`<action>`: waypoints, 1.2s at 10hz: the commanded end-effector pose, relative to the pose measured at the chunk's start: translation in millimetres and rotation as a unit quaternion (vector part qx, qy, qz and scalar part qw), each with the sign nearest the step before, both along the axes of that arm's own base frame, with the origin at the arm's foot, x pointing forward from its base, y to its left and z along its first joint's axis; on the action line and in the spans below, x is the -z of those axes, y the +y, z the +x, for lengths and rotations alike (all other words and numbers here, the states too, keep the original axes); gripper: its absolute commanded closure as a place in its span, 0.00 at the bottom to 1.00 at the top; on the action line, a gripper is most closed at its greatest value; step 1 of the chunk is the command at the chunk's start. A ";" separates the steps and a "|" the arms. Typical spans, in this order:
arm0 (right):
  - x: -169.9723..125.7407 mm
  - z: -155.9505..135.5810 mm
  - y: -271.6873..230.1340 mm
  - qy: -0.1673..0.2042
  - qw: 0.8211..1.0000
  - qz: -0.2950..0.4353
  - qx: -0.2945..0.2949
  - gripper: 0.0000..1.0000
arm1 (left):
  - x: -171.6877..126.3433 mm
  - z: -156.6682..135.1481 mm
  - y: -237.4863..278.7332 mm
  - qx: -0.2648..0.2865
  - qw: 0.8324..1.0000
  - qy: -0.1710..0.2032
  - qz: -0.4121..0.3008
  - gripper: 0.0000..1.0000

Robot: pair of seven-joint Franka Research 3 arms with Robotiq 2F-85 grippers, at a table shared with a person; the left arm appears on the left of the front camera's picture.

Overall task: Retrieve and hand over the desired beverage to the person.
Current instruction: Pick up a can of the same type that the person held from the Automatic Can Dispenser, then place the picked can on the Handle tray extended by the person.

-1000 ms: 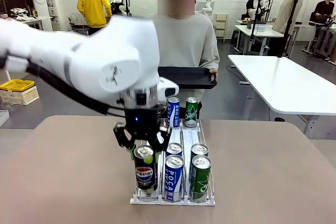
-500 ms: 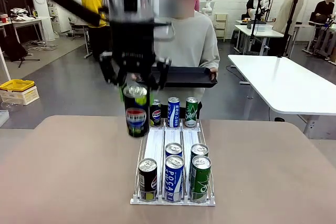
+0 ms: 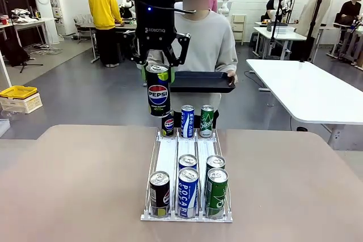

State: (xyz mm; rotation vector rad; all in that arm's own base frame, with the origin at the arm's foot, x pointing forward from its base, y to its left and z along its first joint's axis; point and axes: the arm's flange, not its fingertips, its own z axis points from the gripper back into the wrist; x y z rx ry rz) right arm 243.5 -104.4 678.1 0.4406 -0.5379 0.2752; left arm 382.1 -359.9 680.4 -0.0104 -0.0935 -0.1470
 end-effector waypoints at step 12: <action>1.9 1.2 0.2 0.001 1.000 0.004 -0.004 0.00 | -2.3 -11.5 3.7 0.002 1.000 -0.007 0.002 1.00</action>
